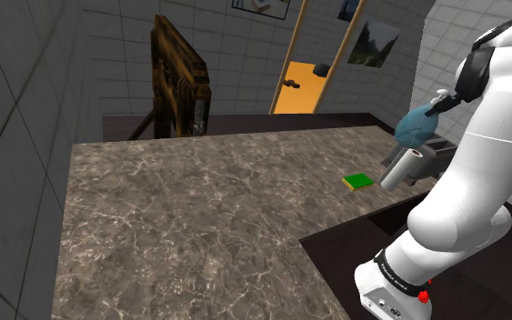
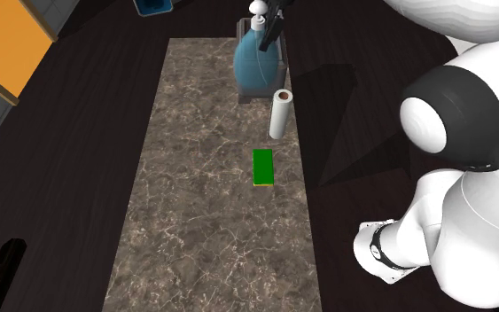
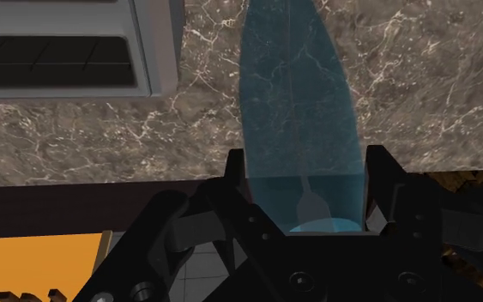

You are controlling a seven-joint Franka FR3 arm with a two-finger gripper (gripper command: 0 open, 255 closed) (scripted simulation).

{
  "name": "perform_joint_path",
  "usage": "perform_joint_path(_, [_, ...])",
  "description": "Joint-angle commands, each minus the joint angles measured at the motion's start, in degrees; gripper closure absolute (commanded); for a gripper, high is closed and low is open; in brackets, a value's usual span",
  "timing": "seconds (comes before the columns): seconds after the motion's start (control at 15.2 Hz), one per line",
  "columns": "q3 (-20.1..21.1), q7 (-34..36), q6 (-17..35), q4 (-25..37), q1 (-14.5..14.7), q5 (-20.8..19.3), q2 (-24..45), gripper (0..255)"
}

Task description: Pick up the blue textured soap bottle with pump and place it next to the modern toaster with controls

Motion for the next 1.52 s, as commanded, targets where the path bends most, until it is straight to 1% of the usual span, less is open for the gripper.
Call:
perform_joint_path(0.0, [0.1,-0.62,1.33,-1.4,0.3,0.26,0.14,255])
perform_joint_path(0.66, [1.07,-4.13,7.2,-7.61,0.79,2.28,1.53,255])
perform_joint_path(1.45, [3.53,-8.94,12.99,-12.97,-0.46,6.52,4.91,255])
